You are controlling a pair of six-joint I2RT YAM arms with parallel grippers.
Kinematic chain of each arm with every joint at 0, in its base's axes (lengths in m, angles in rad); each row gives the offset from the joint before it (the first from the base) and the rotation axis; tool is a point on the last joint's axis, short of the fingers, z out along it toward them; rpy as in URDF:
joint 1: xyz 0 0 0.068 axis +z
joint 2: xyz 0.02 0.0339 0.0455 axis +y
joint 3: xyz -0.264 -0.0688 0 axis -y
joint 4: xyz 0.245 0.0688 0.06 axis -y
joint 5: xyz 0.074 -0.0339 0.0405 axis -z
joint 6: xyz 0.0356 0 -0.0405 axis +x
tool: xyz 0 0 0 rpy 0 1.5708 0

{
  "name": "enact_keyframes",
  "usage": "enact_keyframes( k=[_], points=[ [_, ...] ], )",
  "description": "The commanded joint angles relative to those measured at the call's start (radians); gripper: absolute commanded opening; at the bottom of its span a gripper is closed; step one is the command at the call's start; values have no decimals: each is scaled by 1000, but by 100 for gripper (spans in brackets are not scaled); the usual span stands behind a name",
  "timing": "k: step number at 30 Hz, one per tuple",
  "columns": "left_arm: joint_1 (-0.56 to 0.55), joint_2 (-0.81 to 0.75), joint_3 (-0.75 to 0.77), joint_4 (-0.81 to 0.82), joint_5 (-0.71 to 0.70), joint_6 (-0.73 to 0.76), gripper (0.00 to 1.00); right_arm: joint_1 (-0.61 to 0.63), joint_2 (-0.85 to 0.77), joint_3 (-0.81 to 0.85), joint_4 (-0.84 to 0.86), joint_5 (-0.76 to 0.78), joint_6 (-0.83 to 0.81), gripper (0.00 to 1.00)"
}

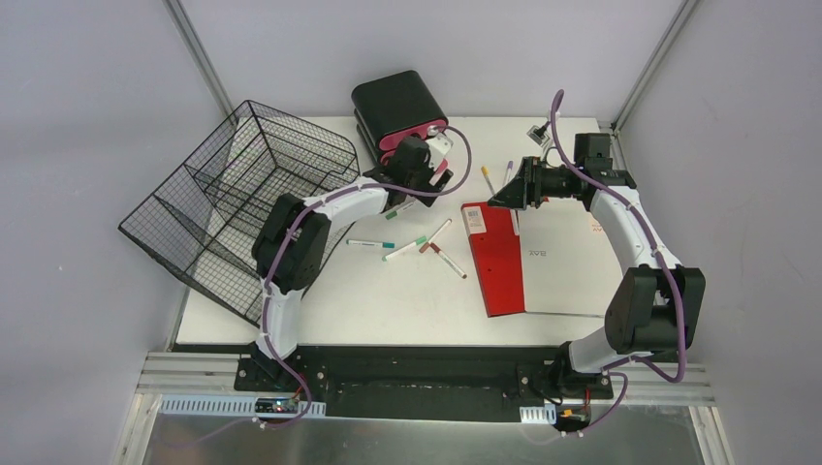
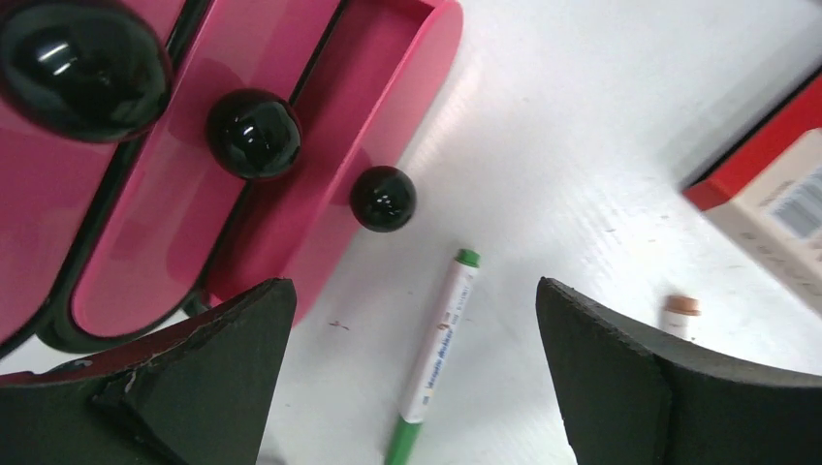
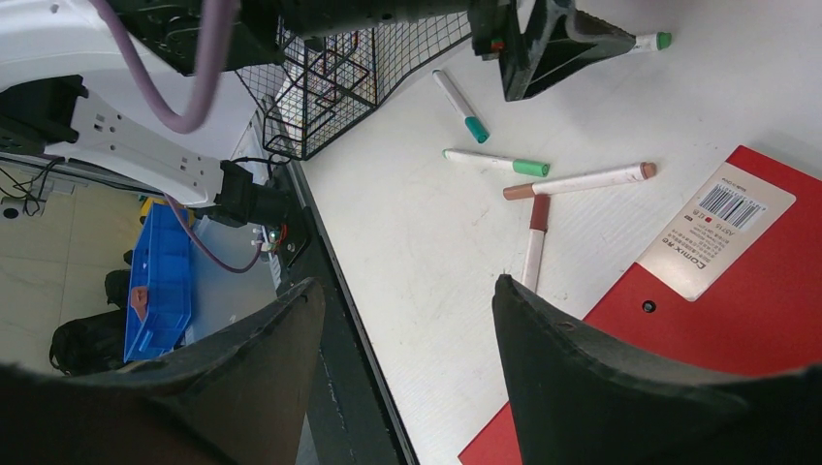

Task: Organize the desk
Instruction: Close the drawer in the storage box.

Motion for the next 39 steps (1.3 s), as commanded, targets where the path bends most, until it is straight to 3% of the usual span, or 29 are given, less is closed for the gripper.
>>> enact_keyframes(
  k=[1, 7, 12, 18, 24, 27, 30, 39],
  points=[
    [8, -102, -34, 22, 65, -193, 99, -7, -11, 47, 11, -28, -27, 67],
    [7, -116, -59, 34, 132, -232, 99, -8, -17, 48, 10, -27, -29, 67],
    [8, -114, -79, 57, 136, -373, 97, -11, -20, 47, 9, -27, -31, 67],
    [5, -53, -79, 82, -97, -594, 88, -11, -19, 48, 7, -30, -30, 67],
    [-36, 46, -12, 148, -345, -633, 77, -13, -19, 48, 8, -28, -30, 67],
    [-50, 101, 43, 146, -407, -635, 63, -13, -20, 49, 9, -29, -32, 67],
    [-50, 143, 84, 136, -442, -646, 60, -13, -20, 50, 6, -30, -34, 67],
    [-50, 201, 145, 116, -514, -666, 60, -13, -15, 54, -4, -31, -43, 67]
  ],
)
